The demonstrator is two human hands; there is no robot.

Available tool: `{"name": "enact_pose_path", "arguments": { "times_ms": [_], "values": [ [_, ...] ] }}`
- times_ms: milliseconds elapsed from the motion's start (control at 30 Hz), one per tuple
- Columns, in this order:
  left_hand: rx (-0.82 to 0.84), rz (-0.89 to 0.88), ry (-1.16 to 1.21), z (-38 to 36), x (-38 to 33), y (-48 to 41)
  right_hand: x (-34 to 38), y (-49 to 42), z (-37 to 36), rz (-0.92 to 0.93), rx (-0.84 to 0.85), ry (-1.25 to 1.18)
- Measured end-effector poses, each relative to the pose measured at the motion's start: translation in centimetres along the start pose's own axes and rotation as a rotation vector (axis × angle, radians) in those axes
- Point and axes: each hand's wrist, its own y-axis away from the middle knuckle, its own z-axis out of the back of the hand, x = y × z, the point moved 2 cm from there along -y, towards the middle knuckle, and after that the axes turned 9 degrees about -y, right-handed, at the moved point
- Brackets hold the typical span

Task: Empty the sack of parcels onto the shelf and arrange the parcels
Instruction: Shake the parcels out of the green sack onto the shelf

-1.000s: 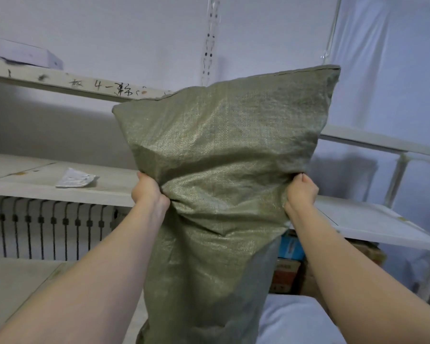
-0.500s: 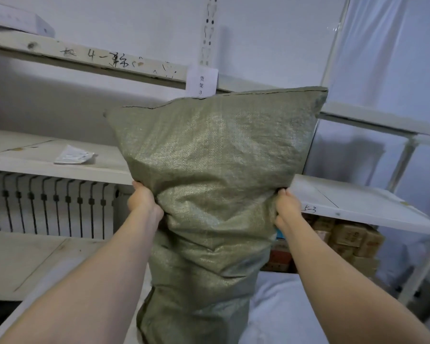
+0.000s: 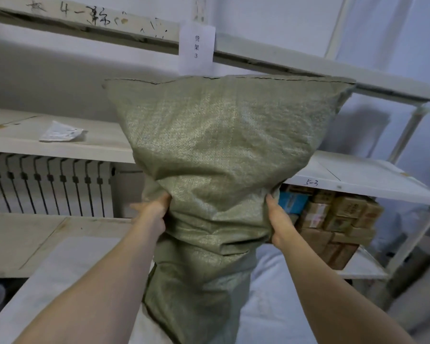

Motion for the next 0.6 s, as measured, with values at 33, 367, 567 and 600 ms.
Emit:
{"name": "enact_pose_path", "arguments": {
  "times_ms": [33,367,567,600],
  "values": [
    [0.043,0.033,0.049,-0.5,0.7,-0.4,-0.8,0.0,0.3,-0.053,0.005,0.0],
    [0.003,-0.136,0.288,-2.3,0.3,0.6,-1.9,-0.5,1.4,-0.031,0.062,-0.249],
    [-0.012,-0.231,0.324,-2.2,-0.6,1.1,-1.0,-0.4,1.1,0.091,-0.031,-0.375],
    [-0.004,-0.246,0.324,-2.3,-1.0,1.2,-0.4,-0.2,0.9,0.107,-0.047,-0.406]
  ]
}}
